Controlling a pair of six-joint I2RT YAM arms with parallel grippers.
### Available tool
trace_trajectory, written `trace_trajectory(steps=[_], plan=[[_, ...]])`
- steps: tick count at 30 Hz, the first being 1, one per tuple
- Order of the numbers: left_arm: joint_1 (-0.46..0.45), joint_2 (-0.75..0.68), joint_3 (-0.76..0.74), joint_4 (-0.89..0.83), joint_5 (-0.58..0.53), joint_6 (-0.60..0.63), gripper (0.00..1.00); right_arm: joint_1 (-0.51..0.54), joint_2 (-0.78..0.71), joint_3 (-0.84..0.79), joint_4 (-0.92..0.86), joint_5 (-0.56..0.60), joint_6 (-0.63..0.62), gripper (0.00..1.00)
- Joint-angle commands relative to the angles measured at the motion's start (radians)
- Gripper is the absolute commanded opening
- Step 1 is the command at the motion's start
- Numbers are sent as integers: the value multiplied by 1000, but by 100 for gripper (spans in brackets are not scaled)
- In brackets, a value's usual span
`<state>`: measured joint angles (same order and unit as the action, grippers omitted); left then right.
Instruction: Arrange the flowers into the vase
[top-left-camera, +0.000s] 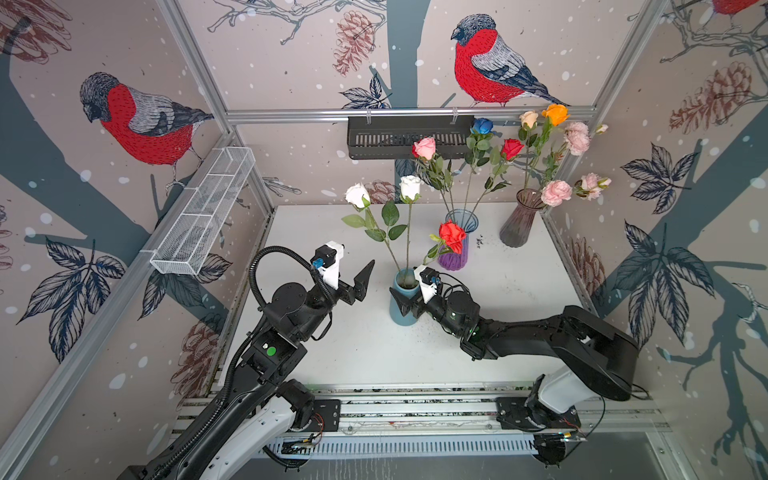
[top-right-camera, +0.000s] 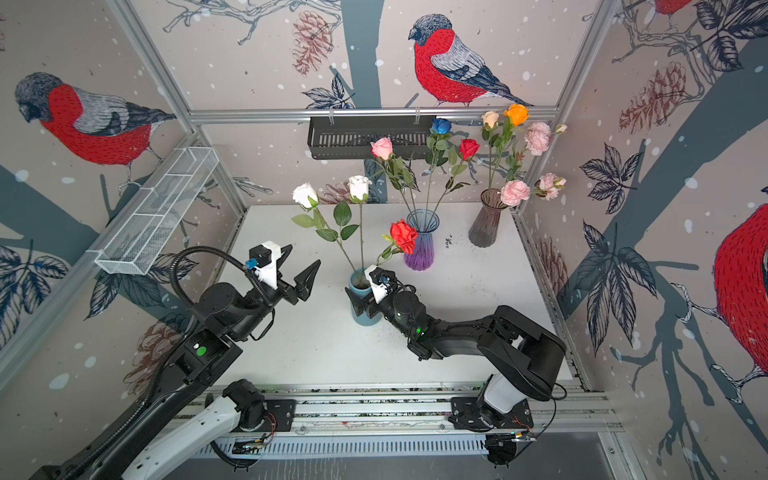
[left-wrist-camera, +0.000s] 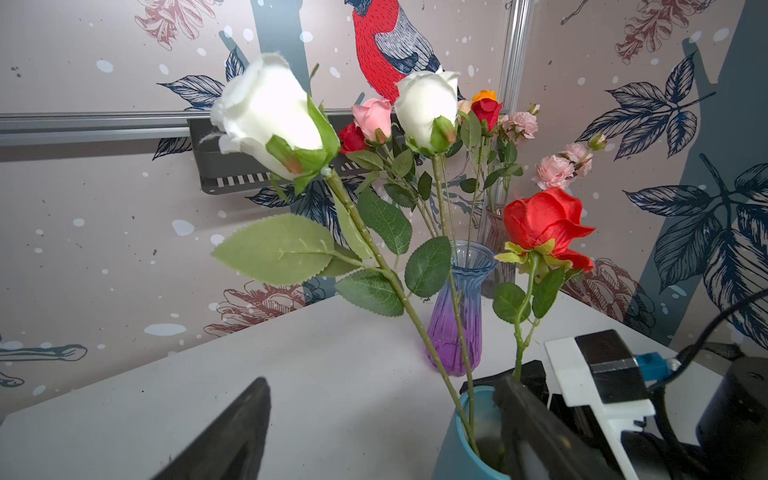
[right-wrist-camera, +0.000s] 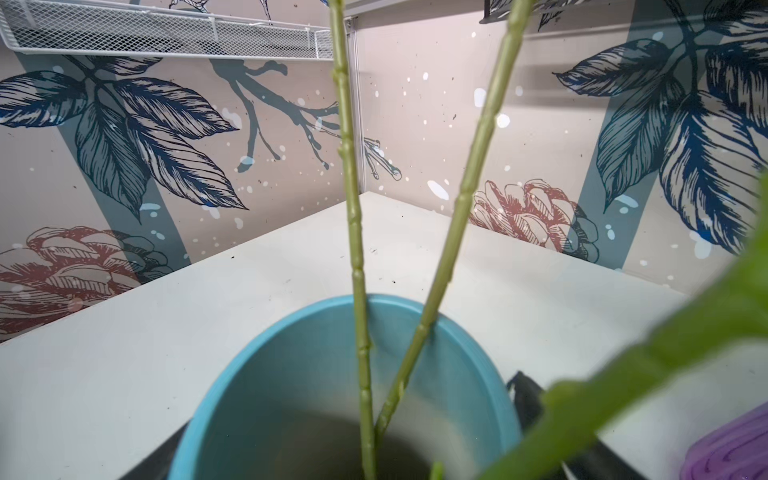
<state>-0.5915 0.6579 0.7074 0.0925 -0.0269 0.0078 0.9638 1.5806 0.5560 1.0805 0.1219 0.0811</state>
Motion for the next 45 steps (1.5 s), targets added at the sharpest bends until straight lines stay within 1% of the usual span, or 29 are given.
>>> trace_trajectory(steps=[1, 2, 5, 8, 9, 10, 11, 16, 20, 23, 33, 36, 40, 45], plan=[[2, 1, 5, 38, 4, 12, 85, 0, 22, 13, 74, -32, 8, 91], [4, 2, 7, 35, 5, 13, 85, 0, 27, 14, 77, -40, 2, 89], [4, 3, 8, 31, 5, 21, 85, 0, 44, 21, 87, -74, -19, 73], [7, 2, 10, 31, 5, 23, 85, 2, 63, 37, 89, -92, -39, 46], [7, 1, 9, 30, 5, 23, 85, 0, 69, 41, 93, -91, -43, 39], [7, -1, 9, 32, 7, 23, 85, 0, 75, 45, 97, -92, -48, 35], [7, -1, 9, 30, 7, 21, 85, 0, 81, 49, 103, -91, -54, 33], [7, -7, 7, 33, 12, 20, 85, -8, 134, 100, 130, -94, -112, 33], [9, -9, 7, 33, 15, 21, 85, -48, 221, 180, 177, -146, -138, 31], [10, -11, 6, 34, 14, 24, 85, -86, 306, 247, 231, -203, -133, 31], [12, -22, 0, 33, 12, 31, 85, -185, 539, 539, 180, -332, -127, 29], [12, -18, 3, 35, 29, 31, 85, -207, 587, 588, 224, -385, -106, 28], [12, -28, -6, 42, 28, 23, 85, -219, 627, 637, 271, -412, -95, 27], [13, -12, 0, 40, 38, 23, 85, -228, 708, 741, 325, -423, -67, 27]])
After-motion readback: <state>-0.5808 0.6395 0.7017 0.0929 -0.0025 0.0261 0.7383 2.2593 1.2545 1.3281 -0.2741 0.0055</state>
